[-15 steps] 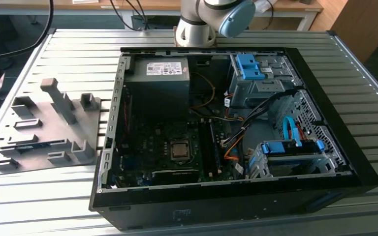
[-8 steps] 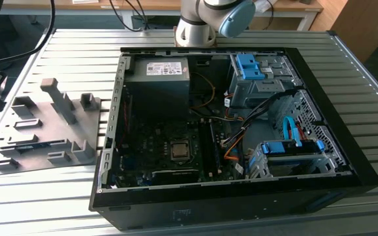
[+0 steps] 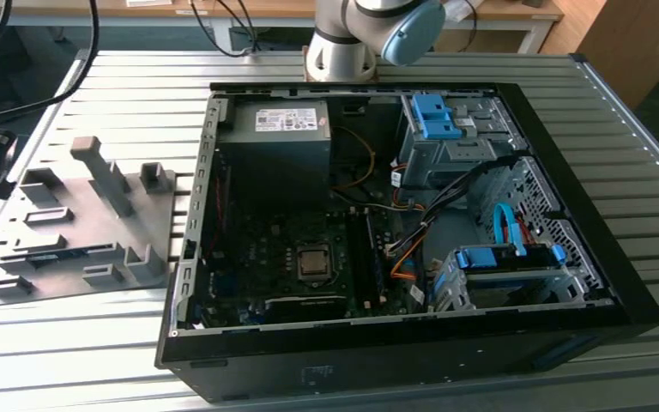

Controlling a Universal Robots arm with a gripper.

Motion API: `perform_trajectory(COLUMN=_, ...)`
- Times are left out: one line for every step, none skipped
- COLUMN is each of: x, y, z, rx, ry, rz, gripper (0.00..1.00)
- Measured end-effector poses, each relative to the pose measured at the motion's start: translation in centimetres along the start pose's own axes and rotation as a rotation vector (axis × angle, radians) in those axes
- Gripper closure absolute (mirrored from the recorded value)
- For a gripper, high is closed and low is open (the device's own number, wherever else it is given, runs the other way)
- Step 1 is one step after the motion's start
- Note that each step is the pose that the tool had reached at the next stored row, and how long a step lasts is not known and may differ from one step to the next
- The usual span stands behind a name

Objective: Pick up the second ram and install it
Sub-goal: 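Reach for the second ram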

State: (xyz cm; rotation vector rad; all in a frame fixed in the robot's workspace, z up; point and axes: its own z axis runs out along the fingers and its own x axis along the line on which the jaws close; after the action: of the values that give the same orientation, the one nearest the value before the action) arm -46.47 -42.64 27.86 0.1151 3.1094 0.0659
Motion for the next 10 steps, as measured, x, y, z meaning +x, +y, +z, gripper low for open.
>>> perform_trajectory(x=0.00, y=0.00, z=0.12, rx=0.0000, ry=-0.0001, rz=0.000, gripper=0.90)
perform_trajectory(x=0.00, y=-0.01, z=0.23, rx=0.0001, ry=0.0000, rz=0.000, gripper=0.90)
perform_trajectory(x=-0.01, y=-0.01, z=0.34, rx=0.0001, ry=-0.0001, rz=0.000, gripper=0.90)
perform_trajectory(x=-0.01, y=-0.02, z=0.45, rx=0.0003, ry=-0.0001, rz=0.000, gripper=0.90)
perform_trajectory(x=-0.02, y=-0.02, z=0.49, rx=0.0028, ry=-0.0002, rz=0.000, gripper=0.90)
perform_trajectory(x=-0.03, y=-0.03, z=0.49, rx=0.0104, ry=-0.0004, rz=-0.002, gripper=0.90)
perform_trajectory(x=-0.05, y=-0.03, z=0.52, rx=0.0204, ry=-0.0012, rz=-0.005, gripper=0.90)
perform_trajectory(x=-0.08, y=-0.02, z=0.60, rx=0.0280, ry=-0.0017, rz=-0.007, gripper=0.90)
perform_trajectory(x=-0.17, y=-0.02, z=0.71, rx=0.0306, ry=-0.0012, rz=-0.010, gripper=0.90)
perform_trajectory(x=-0.33, y=-0.01, z=0.85, rx=0.0308, ry=-0.0003, rz=-0.015, gripper=0.90)
